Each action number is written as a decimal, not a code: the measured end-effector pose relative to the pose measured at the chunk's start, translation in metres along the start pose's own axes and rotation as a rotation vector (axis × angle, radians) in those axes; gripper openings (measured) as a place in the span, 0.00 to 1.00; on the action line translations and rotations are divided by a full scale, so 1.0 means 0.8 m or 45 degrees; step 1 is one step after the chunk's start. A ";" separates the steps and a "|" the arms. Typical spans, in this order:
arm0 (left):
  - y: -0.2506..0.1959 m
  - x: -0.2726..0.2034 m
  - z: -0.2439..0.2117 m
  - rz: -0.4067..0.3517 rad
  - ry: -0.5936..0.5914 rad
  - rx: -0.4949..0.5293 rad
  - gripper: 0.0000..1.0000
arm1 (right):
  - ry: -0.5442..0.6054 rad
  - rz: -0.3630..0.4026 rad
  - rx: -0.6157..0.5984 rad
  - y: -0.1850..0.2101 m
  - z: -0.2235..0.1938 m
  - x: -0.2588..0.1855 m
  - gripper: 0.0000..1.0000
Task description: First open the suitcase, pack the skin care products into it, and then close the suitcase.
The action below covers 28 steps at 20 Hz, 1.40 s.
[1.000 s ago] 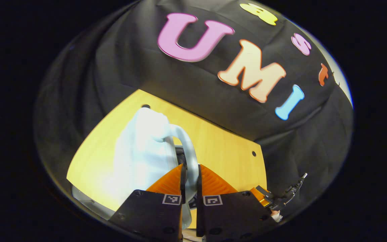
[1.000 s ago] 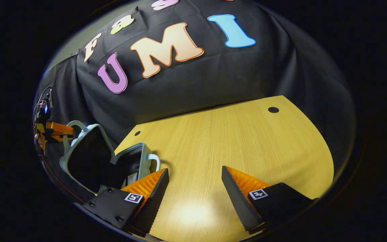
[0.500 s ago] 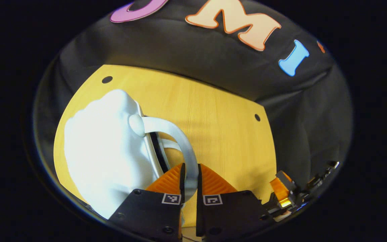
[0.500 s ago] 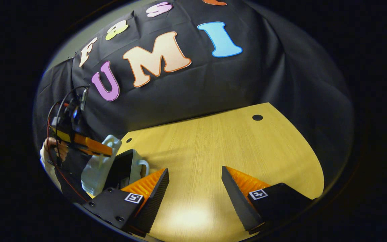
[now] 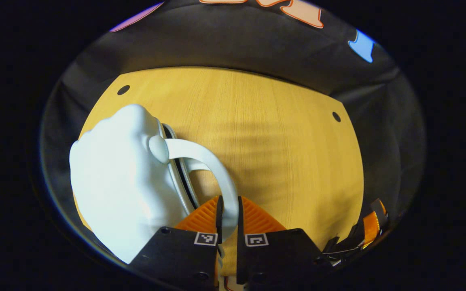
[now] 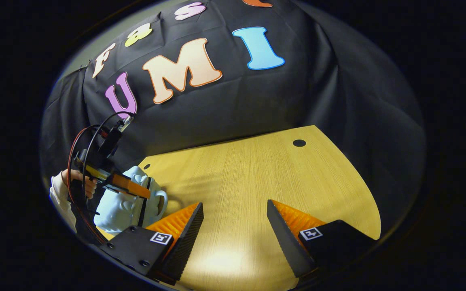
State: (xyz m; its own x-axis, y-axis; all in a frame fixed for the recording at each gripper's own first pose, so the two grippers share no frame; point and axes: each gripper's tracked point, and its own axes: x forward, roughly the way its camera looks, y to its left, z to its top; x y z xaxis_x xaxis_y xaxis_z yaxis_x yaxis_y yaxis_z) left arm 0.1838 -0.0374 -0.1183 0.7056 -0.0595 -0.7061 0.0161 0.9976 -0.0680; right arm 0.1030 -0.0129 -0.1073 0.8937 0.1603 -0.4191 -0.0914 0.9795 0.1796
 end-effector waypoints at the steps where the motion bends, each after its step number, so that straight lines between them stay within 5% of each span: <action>1: -0.004 0.002 0.002 -0.010 -0.009 -0.025 0.12 | -0.003 0.003 -0.004 0.000 -0.002 0.000 0.98; 5: -0.042 -0.015 -0.007 -0.163 -0.056 -0.182 0.28 | -0.012 0.028 0.011 0.003 0.002 -0.004 0.98; 8: -0.053 -0.030 -0.016 -0.091 -0.135 -0.121 0.94 | -0.046 0.051 0.005 0.007 0.011 -0.014 0.98; 17: -0.112 -0.116 -0.032 -0.163 -0.567 -0.002 0.95 | -0.170 0.118 -0.073 0.010 0.028 -0.056 0.98; 28: -0.144 -0.128 -0.079 -0.196 -0.607 0.049 0.95 | -0.223 0.136 -0.135 -0.011 0.032 -0.080 0.98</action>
State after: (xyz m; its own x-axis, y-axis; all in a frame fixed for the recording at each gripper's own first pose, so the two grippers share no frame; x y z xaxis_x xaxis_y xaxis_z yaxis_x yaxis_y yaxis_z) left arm 0.0646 -0.1485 -0.0824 0.9380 -0.1919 -0.2887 0.1655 0.9796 -0.1135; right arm 0.0582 -0.0352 -0.0593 0.9381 0.2493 -0.2406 -0.2272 0.9669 0.1160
